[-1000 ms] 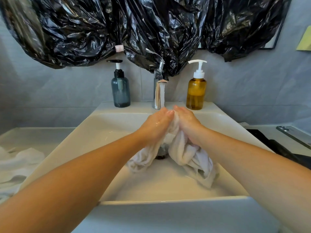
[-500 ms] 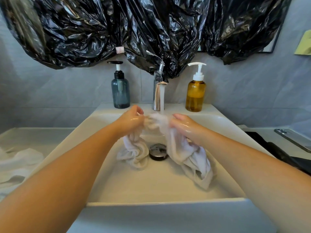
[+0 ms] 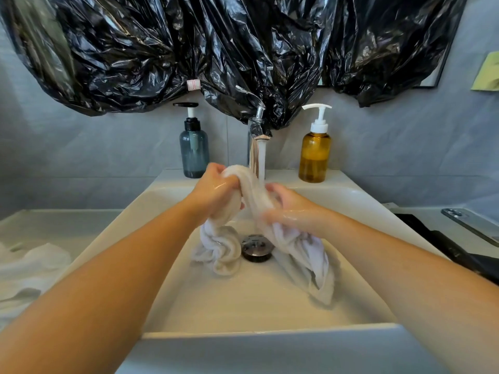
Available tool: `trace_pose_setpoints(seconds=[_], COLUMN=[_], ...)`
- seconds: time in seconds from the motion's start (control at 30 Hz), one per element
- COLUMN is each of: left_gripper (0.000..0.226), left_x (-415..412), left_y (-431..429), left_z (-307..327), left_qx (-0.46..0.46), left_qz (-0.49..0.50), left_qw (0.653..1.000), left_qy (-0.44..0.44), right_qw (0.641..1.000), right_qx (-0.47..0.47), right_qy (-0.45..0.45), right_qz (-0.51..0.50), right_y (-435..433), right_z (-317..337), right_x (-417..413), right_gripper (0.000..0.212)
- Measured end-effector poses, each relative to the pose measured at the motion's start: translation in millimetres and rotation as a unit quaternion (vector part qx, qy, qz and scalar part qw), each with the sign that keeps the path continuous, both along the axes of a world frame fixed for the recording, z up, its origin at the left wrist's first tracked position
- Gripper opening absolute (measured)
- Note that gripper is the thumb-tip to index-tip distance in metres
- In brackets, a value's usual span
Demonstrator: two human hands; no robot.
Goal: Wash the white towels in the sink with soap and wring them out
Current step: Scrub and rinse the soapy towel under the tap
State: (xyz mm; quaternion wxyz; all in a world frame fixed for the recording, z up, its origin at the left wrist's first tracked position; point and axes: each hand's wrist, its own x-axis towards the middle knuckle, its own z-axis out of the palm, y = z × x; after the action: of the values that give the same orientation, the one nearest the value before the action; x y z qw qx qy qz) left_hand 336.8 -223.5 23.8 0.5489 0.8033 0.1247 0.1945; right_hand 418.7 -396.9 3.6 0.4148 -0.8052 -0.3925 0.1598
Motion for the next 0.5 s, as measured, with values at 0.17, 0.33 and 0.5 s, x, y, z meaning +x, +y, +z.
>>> trace_pose_setpoints(seconds=[0.17, 0.33, 0.5], left_gripper=[0.025, 0.034, 0.025], left_x=[-1.8, 4.3, 8.6], left_y=[-6.0, -45.1, -29.7], left_z=[0.3, -13.0, -11.9], left_qx=[0.146, 0.193, 0.331], left_qz=[-0.018, -0.039, 0.051], left_qw=[0.989, 0.980, 0.942], left_qy=[-0.012, -0.037, -0.008], right_qw=[0.937, 0.923, 0.968], right_qx=[0.256, 0.260, 0.181], right_qy=[0.169, 0.247, 0.122], right_qz=[-0.170, -0.138, -0.121], right_y=[8.5, 15.1, 21.3], right_z=[8.0, 8.0, 7.7], right_x=[10.2, 2.0, -11.7], right_gripper=[0.014, 0.025, 0.028])
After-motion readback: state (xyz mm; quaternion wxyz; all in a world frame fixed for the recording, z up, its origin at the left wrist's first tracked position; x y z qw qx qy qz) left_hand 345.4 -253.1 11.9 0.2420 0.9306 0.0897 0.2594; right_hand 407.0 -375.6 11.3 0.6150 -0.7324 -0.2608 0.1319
